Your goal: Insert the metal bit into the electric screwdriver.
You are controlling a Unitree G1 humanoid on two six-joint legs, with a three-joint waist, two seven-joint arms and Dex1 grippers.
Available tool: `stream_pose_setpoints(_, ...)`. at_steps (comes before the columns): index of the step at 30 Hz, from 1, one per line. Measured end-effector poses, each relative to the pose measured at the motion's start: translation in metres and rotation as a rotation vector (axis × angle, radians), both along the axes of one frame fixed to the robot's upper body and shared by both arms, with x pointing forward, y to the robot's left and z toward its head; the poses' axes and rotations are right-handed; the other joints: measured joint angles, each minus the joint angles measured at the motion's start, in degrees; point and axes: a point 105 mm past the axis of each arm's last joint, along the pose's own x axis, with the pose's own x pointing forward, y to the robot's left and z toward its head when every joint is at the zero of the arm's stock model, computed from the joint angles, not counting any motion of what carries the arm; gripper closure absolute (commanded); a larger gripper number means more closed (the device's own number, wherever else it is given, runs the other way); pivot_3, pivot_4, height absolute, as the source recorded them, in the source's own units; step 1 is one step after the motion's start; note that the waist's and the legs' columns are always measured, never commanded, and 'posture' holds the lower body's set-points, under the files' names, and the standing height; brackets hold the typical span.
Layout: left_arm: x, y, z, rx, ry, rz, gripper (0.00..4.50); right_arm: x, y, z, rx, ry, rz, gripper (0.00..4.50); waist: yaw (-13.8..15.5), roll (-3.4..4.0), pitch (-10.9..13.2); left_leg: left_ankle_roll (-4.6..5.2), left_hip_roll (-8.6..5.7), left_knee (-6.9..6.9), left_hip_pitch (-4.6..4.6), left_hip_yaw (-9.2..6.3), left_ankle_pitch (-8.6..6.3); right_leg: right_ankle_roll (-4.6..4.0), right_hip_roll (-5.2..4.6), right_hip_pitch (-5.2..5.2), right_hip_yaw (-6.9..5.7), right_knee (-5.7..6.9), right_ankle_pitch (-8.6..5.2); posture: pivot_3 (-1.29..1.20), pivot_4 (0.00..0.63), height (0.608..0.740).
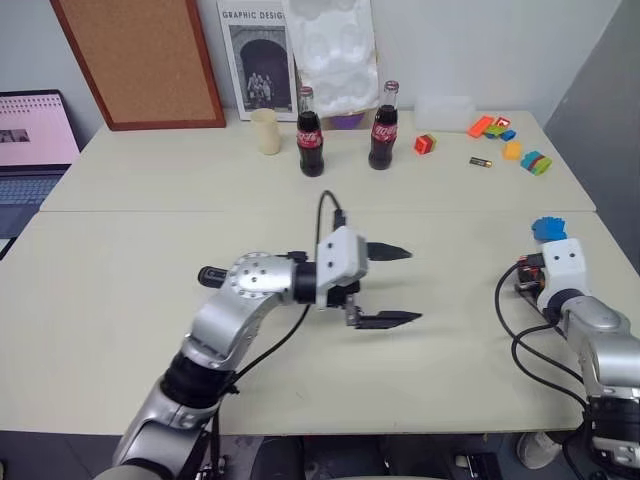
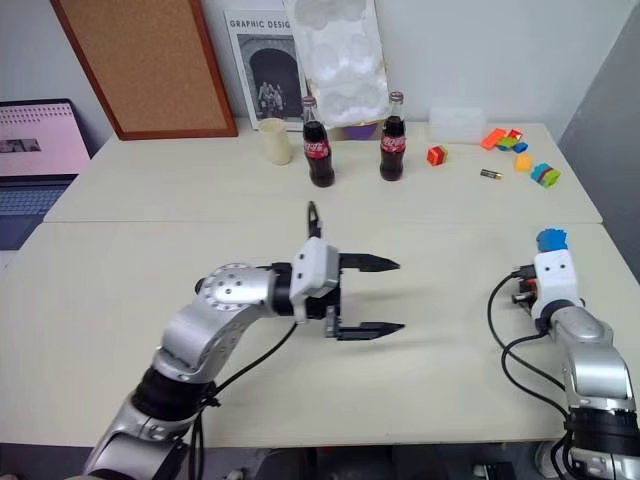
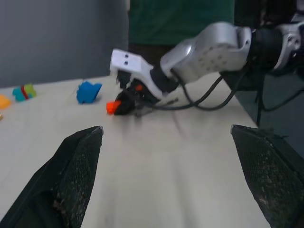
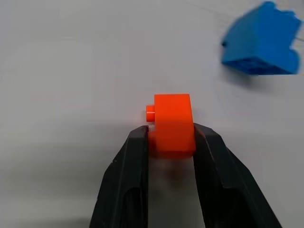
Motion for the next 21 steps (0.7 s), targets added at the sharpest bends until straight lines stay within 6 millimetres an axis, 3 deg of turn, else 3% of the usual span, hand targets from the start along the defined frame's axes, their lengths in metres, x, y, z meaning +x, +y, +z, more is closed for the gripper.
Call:
stream_pose_setpoints(4,0.003,-0.008,-0.002,-0.001,-0.005,-0.013,0.00,0.006,-0.015,-0.001,0.031,-0.015,-0.058,3.58,-0.3,0.02,0.0,0.00,0.00,-0.03,-0.01,0.00,0.00,0.00,0.00,-0.01,0.00,-0.01,0.00,0.00,0.150,0.740)
stream_pose_setpoints(6,0.004,-0.012,-0.001,0.001,-0.026,-0.017,0.00,0.008,-0.022,-0.001,0.058,-0.027,-0.088,2.88,-0.3,0.02,0.0,0.00,0.00,-0.03,-0.03,0.00,0.00,0.01,0.00,0.00,0.00,-0.03,0.00,0.00,0.150,0.740)
stream_pose_setpoints(10,0.008,-0.012,-0.004,0.012,-0.036,-0.007,0.00,0.007,-0.026,0.001,0.095,-0.045,-0.106,1.99,-0.3,0.04,0.0,0.00,0.00,-0.04,-0.02,0.00,0.00,0.01,0.00,-0.01,-0.01,-0.03,0.00,0.00,0.150,0.740)
stream_pose_setpoints(15,0.009,-0.008,-0.005,0.029,-0.038,0.000,0.00,-0.011,-0.025,0.007,0.096,-0.063,-0.080,0.90,-0.3,0.14,0.0,0.00,-0.02,-0.05,-0.06,-0.01,0.00,0.05,-0.03,-0.01,0.00,-0.04,-0.03,0.00,0.150,0.740)
stream_pose_setpoints(17,0.011,-0.004,-0.006,0.042,-0.040,0.013,0.00,-0.022,-0.021,0.012,0.068,-0.058,-0.044,0.27,-0.3,0.17,0.0,0.00,-0.01,-0.04,-0.06,-0.01,0.00,0.16,-0.02,-0.01,-0.02,-0.03,-0.10,0.00,0.150,0.740)
stream_pose_setpoints(21,0.022,0.021,-0.004,0.100,-0.058,0.086,0.00,-0.048,0.002,0.039,-0.056,-0.037,0.179,0.04,-0.5,0.31,0.0,0.00,0.00,-0.04,-0.04,-0.02,0.00,0.35,-0.01,-0.01,-0.01,-0.01,-0.21,0.00,0.150,0.740)
